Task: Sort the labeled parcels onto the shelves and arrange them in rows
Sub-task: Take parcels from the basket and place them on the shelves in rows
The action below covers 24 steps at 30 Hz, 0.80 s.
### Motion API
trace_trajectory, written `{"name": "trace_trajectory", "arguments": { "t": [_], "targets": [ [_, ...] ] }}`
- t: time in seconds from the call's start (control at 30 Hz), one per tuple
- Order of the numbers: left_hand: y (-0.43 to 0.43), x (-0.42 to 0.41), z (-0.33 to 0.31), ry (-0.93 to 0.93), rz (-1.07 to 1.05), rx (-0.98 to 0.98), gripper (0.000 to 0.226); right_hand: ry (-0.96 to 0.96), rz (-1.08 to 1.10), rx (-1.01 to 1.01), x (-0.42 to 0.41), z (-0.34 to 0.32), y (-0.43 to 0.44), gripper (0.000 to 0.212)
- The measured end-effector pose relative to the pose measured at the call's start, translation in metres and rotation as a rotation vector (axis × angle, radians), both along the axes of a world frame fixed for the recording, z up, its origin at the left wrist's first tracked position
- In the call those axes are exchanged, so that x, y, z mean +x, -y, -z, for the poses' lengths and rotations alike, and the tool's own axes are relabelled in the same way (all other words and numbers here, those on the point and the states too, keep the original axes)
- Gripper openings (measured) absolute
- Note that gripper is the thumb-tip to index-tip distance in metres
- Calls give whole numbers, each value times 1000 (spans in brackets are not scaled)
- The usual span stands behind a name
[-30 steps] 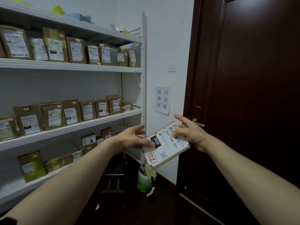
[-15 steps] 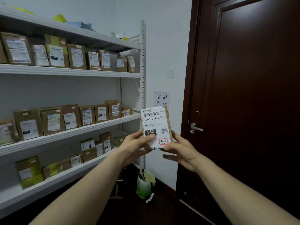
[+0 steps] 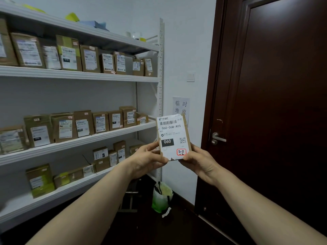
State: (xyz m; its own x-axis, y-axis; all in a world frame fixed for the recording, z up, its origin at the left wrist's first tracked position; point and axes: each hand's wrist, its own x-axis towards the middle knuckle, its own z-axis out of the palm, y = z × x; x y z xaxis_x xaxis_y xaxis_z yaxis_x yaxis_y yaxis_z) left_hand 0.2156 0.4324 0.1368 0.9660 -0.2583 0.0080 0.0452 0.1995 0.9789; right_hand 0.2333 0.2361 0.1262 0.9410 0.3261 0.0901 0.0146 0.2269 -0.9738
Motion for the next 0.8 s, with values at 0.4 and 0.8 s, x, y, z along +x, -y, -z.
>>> {"name": "trace_trajectory", "arguments": {
  "t": [0.4,0.8],
  "targets": [
    [-31,-26,43,-158,-94,-68,60,-164,-118,31,-7,43,-35,45],
    [-52,-53,96,-274,-216,-74,51,-333,-174,-4,-5,94,-67,51]
  ]
}}
